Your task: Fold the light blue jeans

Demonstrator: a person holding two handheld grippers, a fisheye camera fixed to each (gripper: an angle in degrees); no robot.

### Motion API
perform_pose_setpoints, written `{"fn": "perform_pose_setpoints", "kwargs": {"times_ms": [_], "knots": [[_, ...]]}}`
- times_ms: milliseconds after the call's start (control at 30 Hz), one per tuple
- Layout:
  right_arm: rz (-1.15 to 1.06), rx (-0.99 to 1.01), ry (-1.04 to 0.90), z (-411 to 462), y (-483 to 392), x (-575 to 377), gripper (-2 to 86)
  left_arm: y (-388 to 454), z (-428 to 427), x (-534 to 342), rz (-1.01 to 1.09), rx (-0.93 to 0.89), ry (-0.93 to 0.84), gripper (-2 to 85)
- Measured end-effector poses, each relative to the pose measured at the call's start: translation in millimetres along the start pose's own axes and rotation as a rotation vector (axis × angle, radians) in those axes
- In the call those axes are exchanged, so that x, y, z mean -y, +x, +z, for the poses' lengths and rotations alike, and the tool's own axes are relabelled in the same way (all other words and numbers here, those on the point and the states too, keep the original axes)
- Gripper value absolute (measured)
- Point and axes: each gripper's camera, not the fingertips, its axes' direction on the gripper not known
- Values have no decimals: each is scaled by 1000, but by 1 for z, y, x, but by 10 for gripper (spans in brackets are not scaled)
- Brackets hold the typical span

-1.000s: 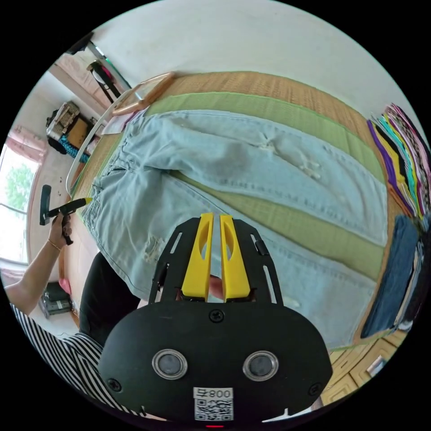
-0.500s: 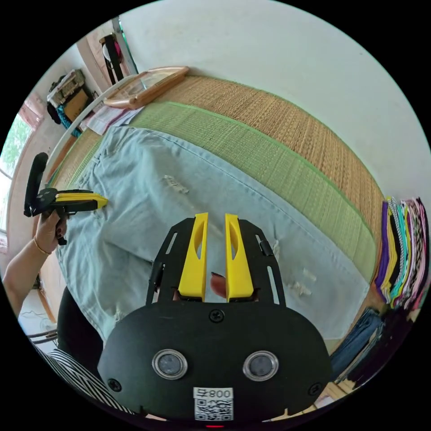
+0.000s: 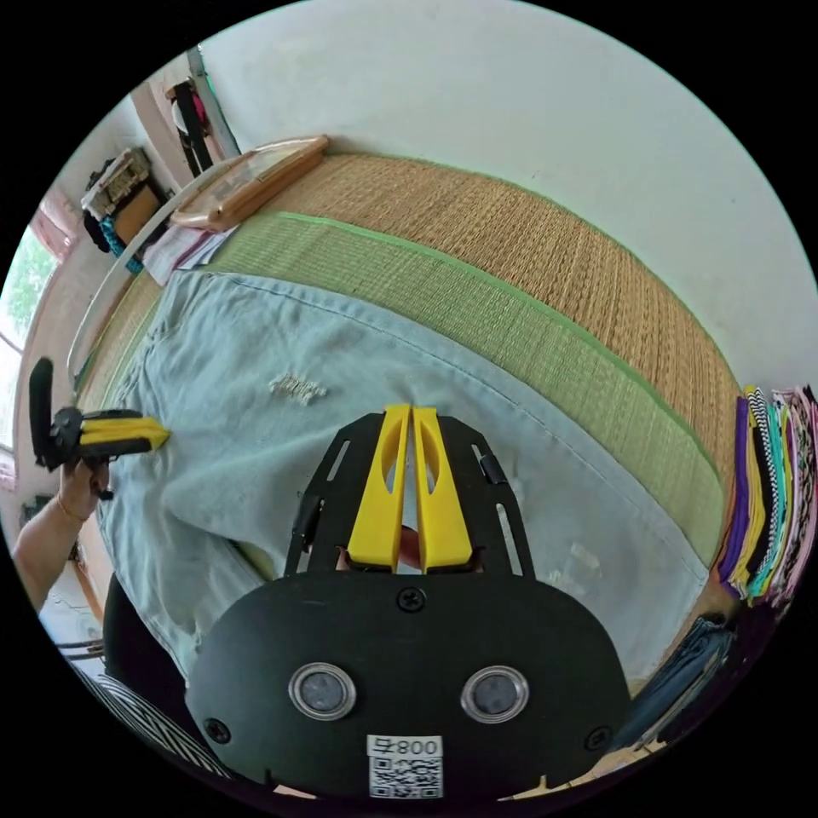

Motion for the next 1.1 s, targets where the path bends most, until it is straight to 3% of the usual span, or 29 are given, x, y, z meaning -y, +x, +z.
{"fn": "perform_pose_setpoints", "kwargs": {"times_ms": [100, 233, 267, 367, 667, 733, 833, 933, 1100], "knots": [[53, -1, 15, -30, 11, -56, -4, 6, -2, 17, 5, -33, 32, 1], [73, -27, -105, -20, 23, -103, -4, 8, 24, 34, 82, 102, -71, 1], [87, -16, -55, -28, 26, -114, -3, 4, 22, 31, 84, 89, -44, 1], [96, -5, -78, -40, 32, -114, -2, -5, 18, 33, 2, 24, -61, 1], [159, 28, -67, -74, 36, -124, 0, 15, -4, 28, 25, 112, -50, 0], [181, 45, -55, -79, 38, -123, 1, 11, 1, 24, 12, 160, -125, 0], [208, 66, -62, -89, 37, -116, 2, -1, -20, 14, -64, 68, -73, 1], [167, 69, -43, -108, 16, -104, 5, -9, -54, -14, -108, -6, 40, 1], [-96, 297, 88, -150, -94, -42, 36, -20, -91, -79, -181, 45, 63, 4]]}}
